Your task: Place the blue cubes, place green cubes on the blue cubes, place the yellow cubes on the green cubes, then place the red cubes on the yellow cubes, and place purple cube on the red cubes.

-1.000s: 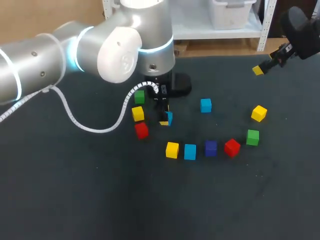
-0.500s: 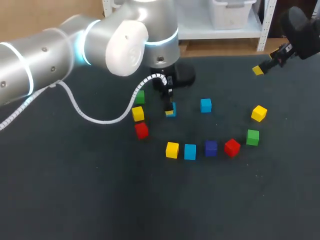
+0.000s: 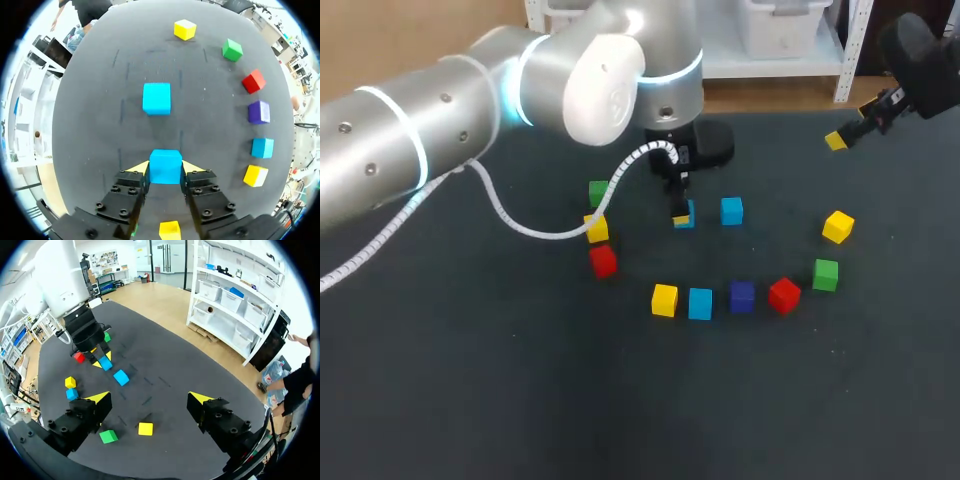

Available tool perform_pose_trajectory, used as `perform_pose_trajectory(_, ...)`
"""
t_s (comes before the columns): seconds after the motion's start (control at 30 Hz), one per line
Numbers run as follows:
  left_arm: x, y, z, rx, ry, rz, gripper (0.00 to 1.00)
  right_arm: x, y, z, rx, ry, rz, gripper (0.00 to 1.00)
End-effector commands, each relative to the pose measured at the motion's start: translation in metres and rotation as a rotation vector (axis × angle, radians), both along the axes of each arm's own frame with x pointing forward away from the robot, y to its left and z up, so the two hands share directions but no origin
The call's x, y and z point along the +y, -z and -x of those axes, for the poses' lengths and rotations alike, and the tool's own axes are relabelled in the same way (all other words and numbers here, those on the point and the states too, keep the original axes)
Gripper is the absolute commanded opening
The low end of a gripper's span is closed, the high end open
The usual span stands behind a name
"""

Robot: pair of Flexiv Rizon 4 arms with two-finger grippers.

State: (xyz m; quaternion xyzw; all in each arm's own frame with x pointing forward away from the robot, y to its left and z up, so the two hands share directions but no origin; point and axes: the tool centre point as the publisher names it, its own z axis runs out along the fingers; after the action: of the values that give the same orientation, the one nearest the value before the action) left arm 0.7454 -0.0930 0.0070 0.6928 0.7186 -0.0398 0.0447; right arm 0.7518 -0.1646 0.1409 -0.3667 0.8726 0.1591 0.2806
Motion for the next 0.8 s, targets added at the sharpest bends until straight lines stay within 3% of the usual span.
perform_pose_trajectory(0.03,-0.013,-0.002,-0.008,0.021,0.015,-0.014,0.0,0.0,0.0,0.0,-0.002,-0.001,-0.001,1.0)
perform_pose_trajectory(0.5,-0.025,0.005,-0.004,0.033,-0.026,-0.023,0.0,0.0,0.0,0.0,-0.002,-0.001,-0.001,1.0)
perform_pose_trajectory(0.8,-0.031,0.006,-0.012,0.029,-0.032,-0.028,0.0,0.0,0.0,0.0,-0.002,-0.001,-0.001,1.0)
